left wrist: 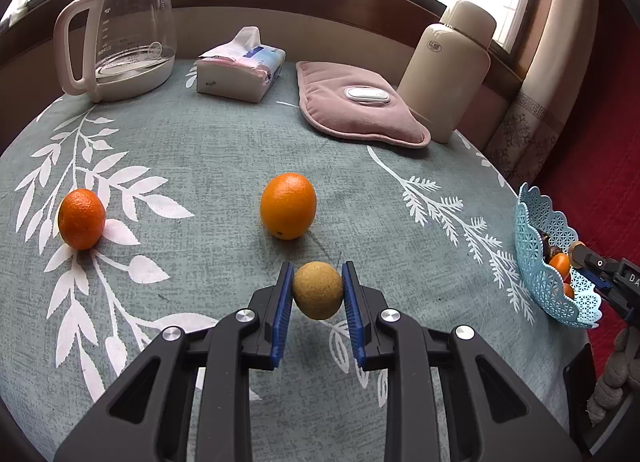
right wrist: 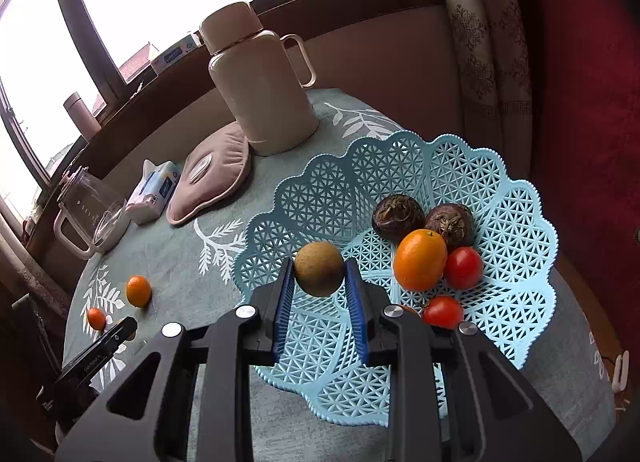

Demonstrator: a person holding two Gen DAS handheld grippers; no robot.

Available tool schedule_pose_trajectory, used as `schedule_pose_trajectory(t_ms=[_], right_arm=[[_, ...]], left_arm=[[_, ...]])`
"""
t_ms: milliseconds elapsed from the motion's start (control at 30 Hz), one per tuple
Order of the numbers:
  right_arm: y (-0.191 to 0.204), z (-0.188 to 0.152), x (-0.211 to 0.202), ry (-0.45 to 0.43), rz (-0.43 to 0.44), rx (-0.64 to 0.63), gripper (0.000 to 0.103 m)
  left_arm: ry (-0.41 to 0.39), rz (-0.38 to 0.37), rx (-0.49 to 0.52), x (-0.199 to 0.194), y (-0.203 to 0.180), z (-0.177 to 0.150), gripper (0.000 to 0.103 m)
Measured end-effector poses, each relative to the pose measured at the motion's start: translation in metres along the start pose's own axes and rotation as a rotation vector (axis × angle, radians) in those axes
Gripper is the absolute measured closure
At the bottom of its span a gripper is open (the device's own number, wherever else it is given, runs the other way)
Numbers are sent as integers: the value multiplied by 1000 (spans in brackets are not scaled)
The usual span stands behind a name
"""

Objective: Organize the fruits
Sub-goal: 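Lower the right tool's tan fruit into the blue basket and open it while the left tool holds its fruit, then lower the tan fruit into the blue basket and open the left tool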

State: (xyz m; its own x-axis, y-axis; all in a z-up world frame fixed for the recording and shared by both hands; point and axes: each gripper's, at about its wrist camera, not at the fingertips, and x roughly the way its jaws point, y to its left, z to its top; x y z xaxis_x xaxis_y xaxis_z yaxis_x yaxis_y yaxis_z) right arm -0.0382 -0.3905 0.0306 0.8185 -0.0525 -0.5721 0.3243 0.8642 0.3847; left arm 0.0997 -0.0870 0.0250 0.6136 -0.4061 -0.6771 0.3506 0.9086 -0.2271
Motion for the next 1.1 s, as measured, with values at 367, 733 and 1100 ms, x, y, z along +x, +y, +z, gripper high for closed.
schedule_pose_trajectory(t_ms=[367,733,1100], right_arm=[[-9,0,-6,-28,-30,32,66],[-17,-1,-31,-121,-95,6,51],[-33,-2,-42,-148,-89,12,50]], left_arm=[[-3,0,4,0,-1,0,78],[-24,1,25,-7,-10,-1,78],[-32,-51,88,-20,-51,-3,78]])
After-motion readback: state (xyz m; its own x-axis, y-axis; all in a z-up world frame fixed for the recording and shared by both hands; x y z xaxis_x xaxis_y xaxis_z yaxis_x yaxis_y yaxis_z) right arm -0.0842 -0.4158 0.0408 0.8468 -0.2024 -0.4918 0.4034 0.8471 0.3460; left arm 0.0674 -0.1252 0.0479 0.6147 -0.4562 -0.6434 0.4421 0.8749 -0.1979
